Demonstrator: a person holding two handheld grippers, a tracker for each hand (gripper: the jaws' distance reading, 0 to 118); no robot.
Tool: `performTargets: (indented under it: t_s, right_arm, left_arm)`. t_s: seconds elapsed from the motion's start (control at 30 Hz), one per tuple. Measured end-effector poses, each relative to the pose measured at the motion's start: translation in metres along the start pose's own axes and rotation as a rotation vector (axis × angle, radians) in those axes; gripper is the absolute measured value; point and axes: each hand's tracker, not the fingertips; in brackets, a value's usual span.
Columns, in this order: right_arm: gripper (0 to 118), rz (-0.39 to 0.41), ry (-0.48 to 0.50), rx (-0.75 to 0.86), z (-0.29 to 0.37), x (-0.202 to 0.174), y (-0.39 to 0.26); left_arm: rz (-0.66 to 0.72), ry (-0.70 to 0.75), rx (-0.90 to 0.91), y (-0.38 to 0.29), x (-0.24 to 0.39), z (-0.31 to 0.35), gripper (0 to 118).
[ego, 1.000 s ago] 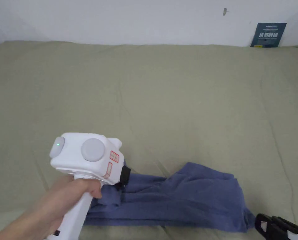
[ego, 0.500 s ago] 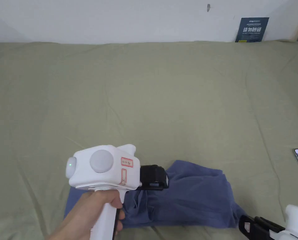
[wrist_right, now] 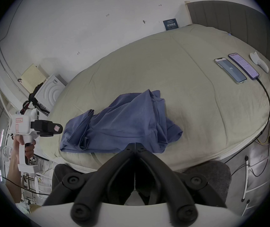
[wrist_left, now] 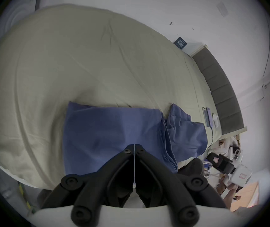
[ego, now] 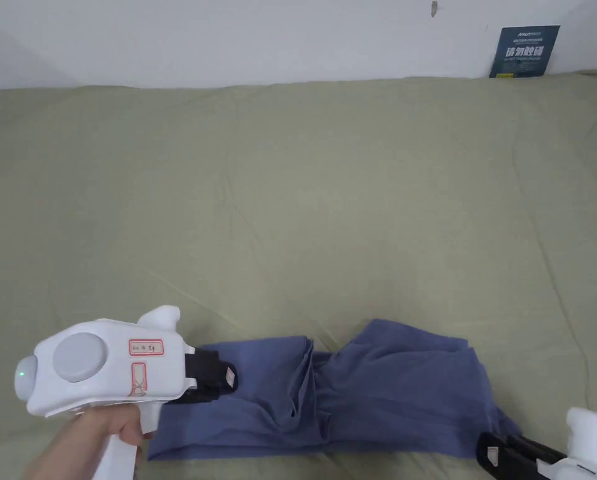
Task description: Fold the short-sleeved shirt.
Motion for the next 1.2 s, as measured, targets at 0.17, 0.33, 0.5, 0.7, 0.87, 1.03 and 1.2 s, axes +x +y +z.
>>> performTargets:
  t_s: [0.17, 0.33, 0.5, 0.7, 0.87, 1.03, 1.2]
  right_arm:
    - [0, -0.004, -0.006, -0.008, 0.004, 0.003, -0.002]
    - [0, -0.030, -0.034, -0.002, 0.011, 0.012, 0.000]
    - [0, -0.014, -0.040, 0.013, 0.012, 0.007, 0.004]
    - [0, 0.044, -0.006, -0.010, -0.005, -0.013, 0.008]
    - [0, 0.083, 0.012, -0.025, -0.017, -0.035, 0.010]
    - [0, 0.105, 0.008, -0.043, -0.025, -0.048, 0.012]
    - [0, 0.117, -0.021, -0.050, -0.024, -0.056, 0.015]
  left_arm:
    - [0.023, -0.060, -0.118, -0.009, 0.035, -0.071, 0]
    - [-0.002, -0.148, -0.153, -0.013, 0.057, -0.104, 0]
    - [-0.042, -0.151, -0.080, -0.001, 0.052, -0.047, 0]
    - [-0.044, -0.008, 0.036, 0.004, -0.032, 0.059, 0]
    - [0.034, -0.004, 0.018, -0.002, -0.106, 0.074, 38]
    - [0.083, -0.260, -0.057, 0.004, -0.129, 0.035, 117]
    - [0.094, -0.411, -0.050, 0.003, -0.123, 0.006, 117]
